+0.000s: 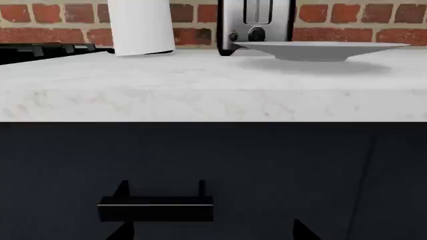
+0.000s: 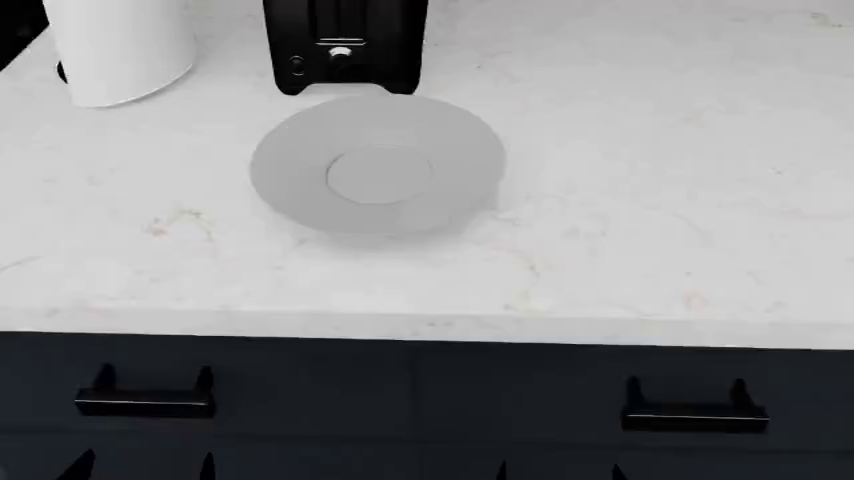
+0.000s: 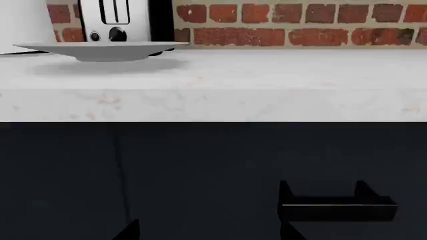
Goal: Place the toasted item on a plate.
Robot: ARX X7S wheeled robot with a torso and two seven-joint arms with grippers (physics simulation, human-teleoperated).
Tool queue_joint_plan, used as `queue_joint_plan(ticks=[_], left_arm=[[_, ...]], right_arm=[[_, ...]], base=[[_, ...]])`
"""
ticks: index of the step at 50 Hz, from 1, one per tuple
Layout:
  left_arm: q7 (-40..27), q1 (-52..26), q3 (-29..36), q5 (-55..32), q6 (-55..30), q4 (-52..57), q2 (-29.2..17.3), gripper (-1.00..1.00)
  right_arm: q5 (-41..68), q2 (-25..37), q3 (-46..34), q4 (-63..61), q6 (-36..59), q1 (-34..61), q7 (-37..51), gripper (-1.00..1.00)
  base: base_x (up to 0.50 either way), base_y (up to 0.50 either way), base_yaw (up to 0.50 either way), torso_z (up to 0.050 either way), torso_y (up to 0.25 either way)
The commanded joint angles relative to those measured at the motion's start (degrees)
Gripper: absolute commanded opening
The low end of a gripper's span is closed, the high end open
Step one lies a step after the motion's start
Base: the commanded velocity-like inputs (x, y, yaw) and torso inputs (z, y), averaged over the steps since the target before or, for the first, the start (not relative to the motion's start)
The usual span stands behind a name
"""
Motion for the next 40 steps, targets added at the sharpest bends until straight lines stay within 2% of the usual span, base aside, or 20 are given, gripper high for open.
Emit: queue_joint_plan(ticks=[1, 12, 28, 36, 40], left_arm=[[-0.64, 0.00, 0.64, 0.00, 0.00, 0.00, -0.57, 1.00], [-3.92, 0.40, 3.11, -1.23, -0.66, 1.42, -2.39, 1.00], [-5.76, 1.06, 4.97, -2.04, -0.80, 4.25, -4.29, 1.00], [-6.22, 0.96, 5.75, -2.60, -0.95, 4.34, -4.82, 1.00], [-6.45, 1.03, 5.93, -3.00, -1.10, 4.69, -5.13, 1.00]], right_arm=[[0.00, 0.54, -0.72, 0.00, 0.00, 0.00, 0.72, 1.00], [2.12, 2.63, -3.47, -0.72, 1.32, -0.33, 2.63, 1.00], [2.41, 3.97, -5.41, -3.03, 2.63, -0.85, 5.04, 1.00], [2.77, 4.53, -5.80, -3.12, 1.78, -1.05, 6.11, 1.00], [3.06, 4.74, -6.10, -3.35, 1.75, -0.99, 6.44, 1.00]], base=[[0.00, 0.00, 0.00, 0.000, 0.000], [0.00, 0.00, 0.00, 0.000, 0.000], [0.00, 0.00, 0.00, 0.049, 0.000], [-0.48, 0.00, 0.00, 0.050, 0.000], [0.00, 0.00, 0.00, 0.050, 0.000]])
